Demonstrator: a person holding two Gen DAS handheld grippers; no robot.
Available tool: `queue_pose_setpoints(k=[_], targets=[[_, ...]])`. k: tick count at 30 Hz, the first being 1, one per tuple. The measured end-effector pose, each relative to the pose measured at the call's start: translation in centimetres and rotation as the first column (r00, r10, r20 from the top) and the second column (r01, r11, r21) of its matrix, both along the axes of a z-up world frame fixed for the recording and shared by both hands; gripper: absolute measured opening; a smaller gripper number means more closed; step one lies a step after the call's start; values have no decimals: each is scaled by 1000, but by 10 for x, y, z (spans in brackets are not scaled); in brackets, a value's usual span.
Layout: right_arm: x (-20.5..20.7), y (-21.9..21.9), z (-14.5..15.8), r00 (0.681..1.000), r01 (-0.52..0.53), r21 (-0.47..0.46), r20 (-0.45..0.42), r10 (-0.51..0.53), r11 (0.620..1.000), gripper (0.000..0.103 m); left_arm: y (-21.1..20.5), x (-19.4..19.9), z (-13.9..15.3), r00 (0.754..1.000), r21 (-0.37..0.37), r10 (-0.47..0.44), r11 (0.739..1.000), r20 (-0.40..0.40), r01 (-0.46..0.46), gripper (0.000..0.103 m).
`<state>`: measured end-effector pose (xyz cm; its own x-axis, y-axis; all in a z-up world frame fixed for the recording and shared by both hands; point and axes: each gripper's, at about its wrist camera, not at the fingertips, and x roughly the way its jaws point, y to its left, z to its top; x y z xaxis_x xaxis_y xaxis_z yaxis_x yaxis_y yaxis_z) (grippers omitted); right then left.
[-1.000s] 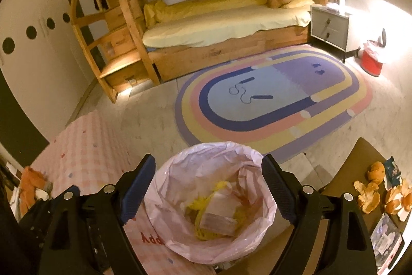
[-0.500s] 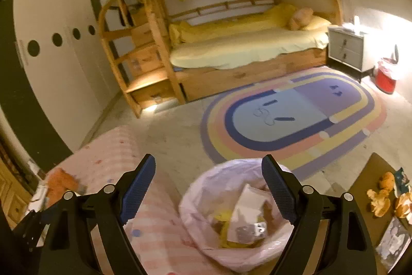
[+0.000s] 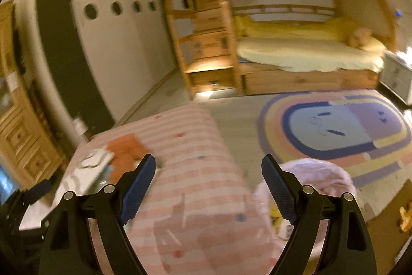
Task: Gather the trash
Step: 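Move both tools back over the table toward the white paper bag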
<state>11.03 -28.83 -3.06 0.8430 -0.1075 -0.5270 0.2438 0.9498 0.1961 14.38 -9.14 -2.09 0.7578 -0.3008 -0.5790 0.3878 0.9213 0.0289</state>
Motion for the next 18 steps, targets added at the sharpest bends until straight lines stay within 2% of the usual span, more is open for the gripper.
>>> queue_pose_setpoints(k=[5, 9, 14, 18], targets=[[15, 44, -1, 993, -120, -46, -22, 119, 992, 81, 54, 6, -9, 989, 30, 146, 989, -18, -145, 81], [26, 74, -5, 979, -200, -68, -52, 196, 977, 77, 88, 15, -20, 967, 57, 250, 967, -54, -247, 81], [37, 97, -8, 962, -268, -78, -74, 262, 960, 69, 113, 30, -26, 945, 82, 320, 946, -73, -314, 81], [45, 113, -13, 949, -309, -58, -88, 304, 949, 68, 117, 36, -29, 940, 106, 331, 941, -79, -322, 81]])
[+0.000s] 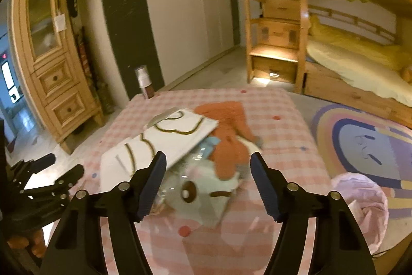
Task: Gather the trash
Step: 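Move both tools back over the table toward the white paper bag, then grasp the white paper bag with the right tool while the left tool grasps the foam block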
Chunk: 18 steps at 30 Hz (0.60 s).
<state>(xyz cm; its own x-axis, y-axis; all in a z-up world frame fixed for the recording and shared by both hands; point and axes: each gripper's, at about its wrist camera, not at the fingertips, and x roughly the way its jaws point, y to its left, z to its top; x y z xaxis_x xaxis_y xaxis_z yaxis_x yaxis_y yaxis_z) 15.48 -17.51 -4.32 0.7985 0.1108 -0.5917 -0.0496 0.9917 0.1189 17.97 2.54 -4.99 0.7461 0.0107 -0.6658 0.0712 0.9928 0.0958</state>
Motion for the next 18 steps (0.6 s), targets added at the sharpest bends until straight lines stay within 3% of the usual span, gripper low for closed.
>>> queue_pose_setpoints(k=[11, 18], targets=[[26, 32, -19, 991, -76, 30, -107, 79, 997, 72, 18, -5, -9, 1000, 27, 23, 999, -9, -23, 81], [40, 34, -28, 982, -85, 128, -158, 105, 988, 73, 12, -3, -17, 999, 44, -3, 999, -44, 5, 81]])
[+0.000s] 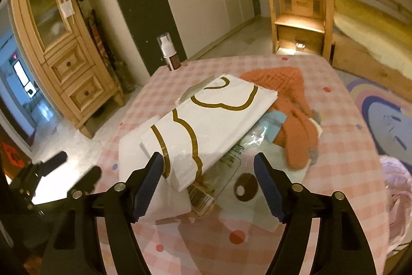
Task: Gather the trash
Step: 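Grasp the white paper bag with the right tool while the left tool grasps the foam block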
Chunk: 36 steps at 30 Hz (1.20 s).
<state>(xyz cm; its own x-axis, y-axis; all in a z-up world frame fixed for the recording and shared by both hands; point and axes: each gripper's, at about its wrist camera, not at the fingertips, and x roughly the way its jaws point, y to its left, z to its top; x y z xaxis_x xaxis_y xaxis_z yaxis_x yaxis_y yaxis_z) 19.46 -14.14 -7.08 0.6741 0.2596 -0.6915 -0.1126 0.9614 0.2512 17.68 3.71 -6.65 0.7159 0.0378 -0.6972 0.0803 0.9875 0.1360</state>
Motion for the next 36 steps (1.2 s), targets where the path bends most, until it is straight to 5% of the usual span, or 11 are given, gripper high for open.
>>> queue_pose_setpoints(k=[7, 9, 12, 22, 26, 36], targets=[[6, -1, -1, 1000, 8, 72, 3, -8, 997, 65, -17, 3, -9, 999, 53, -38, 998, -36, 40, 81], [7, -3, 0, 1000, 21, 74, 8, -21, 997, 27, -18, 3, -10, 998, 56, -40, 998, -41, 43, 81], [1, -12, 5, 999, 31, 113, 38, -35, 993, 4, -14, 2, -10, 999, 44, -30, 999, -44, 32, 81], [-45, -56, 51, 938, 155, 61, 305, -166, 986, 1, -3, -7, 2, 999, -101, -44, 994, -24, 41, 86], [-46, -70, 51, 929, 218, 4, 305, -209, 976, 1, -18, -11, 4, 995, -152, -94, 985, -34, 88, 96], [-56, -91, 45, 926, 265, -44, 290, -242, 963, 1, -31, -9, 1, 991, -294, -107, 953, -84, 78, 96]])
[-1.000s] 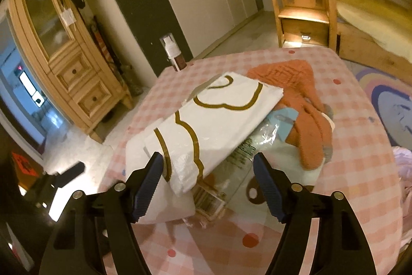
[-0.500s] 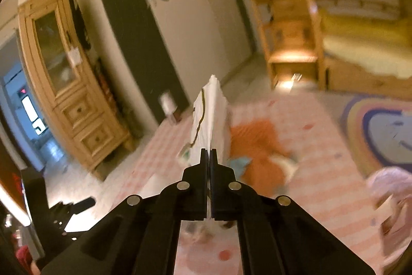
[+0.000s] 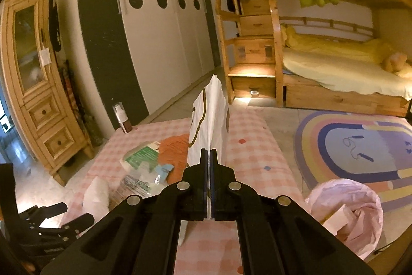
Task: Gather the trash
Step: 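Grasp the white paper bag with the right tool while the left tool grasps the foam block, then carry the paper bag and foam block over the pink-lined bin and open both tools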
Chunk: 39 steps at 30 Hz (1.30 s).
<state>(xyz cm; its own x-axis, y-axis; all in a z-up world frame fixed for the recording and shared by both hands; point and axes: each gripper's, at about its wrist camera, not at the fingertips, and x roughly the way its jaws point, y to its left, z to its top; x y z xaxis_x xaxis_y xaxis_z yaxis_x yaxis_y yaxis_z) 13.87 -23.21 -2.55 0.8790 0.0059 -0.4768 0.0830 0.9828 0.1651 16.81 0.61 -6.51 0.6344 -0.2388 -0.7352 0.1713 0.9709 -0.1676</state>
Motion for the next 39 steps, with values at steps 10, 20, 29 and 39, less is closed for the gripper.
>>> queue_pose_setpoints(k=[10, 20, 29, 39], targets=[[-7, -2, -1, 1000, -3, -20, -1, 3, 1000, 1, 6, 10, -17, 990, -25, 97, 995, -104, -100, 96], [-12, 1, 0, 1000, -20, -68, -9, 19, 997, 1, 24, 11, -22, 980, -35, 149, 987, -132, -154, 69], [-14, -5, 2, 1000, -1, -42, -3, 1, 999, 1, -7, -22, 16, 990, 23, -39, 999, 135, 36, 66], [-20, -28, 0, 998, 63, -44, -16, -64, 997, 1, -58, -35, 29, 958, 29, -197, 980, 206, 195, 66]])
